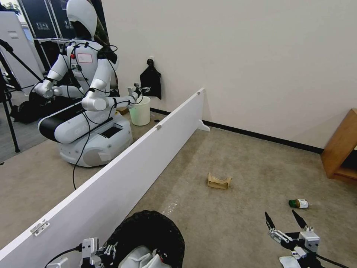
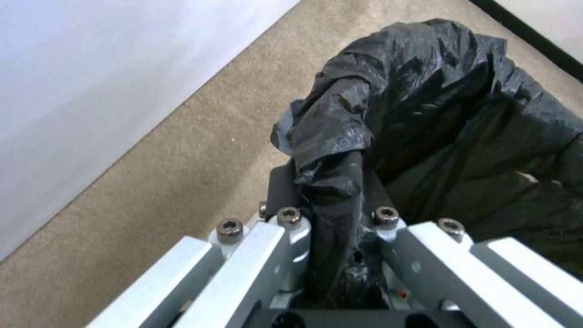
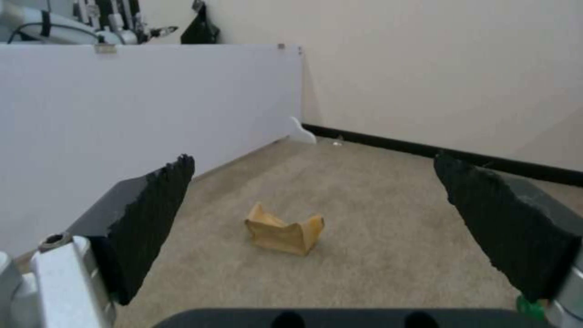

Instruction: Pick up the trash bin, then pick up the garbage from the floor and place it into the trash bin.

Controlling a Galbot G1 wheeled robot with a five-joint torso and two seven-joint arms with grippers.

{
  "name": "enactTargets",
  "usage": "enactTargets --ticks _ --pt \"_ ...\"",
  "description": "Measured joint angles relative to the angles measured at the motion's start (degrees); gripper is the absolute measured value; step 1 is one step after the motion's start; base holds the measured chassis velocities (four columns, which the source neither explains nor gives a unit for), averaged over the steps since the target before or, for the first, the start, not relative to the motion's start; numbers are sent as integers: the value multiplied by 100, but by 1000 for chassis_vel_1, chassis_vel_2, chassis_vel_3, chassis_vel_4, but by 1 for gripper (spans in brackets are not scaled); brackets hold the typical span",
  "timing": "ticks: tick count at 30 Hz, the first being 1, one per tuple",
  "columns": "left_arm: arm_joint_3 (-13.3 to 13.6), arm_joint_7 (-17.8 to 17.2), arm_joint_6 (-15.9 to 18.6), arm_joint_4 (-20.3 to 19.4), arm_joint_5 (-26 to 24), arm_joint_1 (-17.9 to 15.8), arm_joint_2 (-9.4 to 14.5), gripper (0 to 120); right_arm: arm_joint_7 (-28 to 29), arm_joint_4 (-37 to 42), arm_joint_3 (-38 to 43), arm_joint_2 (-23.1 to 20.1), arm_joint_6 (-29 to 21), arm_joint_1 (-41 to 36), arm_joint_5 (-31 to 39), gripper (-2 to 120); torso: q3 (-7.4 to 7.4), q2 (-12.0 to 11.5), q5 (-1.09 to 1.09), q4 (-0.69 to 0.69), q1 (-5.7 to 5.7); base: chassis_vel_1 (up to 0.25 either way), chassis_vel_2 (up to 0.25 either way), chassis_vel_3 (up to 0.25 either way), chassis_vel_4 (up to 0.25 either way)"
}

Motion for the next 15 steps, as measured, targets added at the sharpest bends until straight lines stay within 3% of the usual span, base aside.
enactTargets --ticks 15 --pt "-115 -101 77 -148 -215 -14 67 4 -115 -76 -41 43 127 -115 -98 100 0 0 0 0 0 0 0 0 0"
